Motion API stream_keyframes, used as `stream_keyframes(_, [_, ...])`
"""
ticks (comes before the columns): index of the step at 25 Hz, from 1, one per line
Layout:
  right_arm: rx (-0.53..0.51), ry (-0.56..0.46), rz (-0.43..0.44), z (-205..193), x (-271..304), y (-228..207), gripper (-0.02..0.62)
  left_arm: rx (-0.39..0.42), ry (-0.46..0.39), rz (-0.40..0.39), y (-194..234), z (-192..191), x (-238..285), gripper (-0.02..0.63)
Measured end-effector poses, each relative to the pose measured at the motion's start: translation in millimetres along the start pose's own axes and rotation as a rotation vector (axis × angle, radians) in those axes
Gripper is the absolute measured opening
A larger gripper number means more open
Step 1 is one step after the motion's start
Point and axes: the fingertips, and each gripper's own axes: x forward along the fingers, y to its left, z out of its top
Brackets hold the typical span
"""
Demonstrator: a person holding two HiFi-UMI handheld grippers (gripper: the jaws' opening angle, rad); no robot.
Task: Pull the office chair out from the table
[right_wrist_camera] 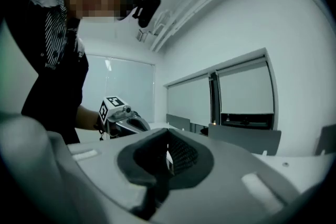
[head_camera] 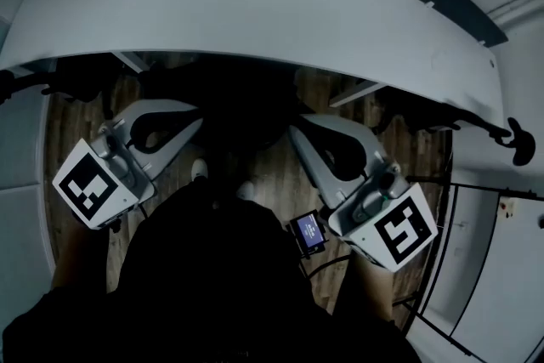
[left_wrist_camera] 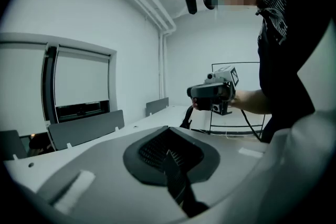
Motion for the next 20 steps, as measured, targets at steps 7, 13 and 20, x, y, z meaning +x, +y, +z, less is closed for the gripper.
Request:
stream_keyframes(7, [-0.083, 0.121, 0.000, -12.7, 15.5, 17.5, 0.003, 0.255, 0.145, -0.161, -19.6, -24.2, 16.0, 0.003])
stream_keyframes(13, [-0.115, 0.187, 0.008, -25.9, 41.4, 32.3, 0.034, 0.384, 0.204, -0.206, -15.5, -44.3, 6.1, 0.052])
stream_keyframes(20, [-0.240, 0.416, 0.120, -70.7, 67.5, 58.0, 0.194, 0.583, 0.313, -0.355, -10.4, -76.8, -5.5, 0.260])
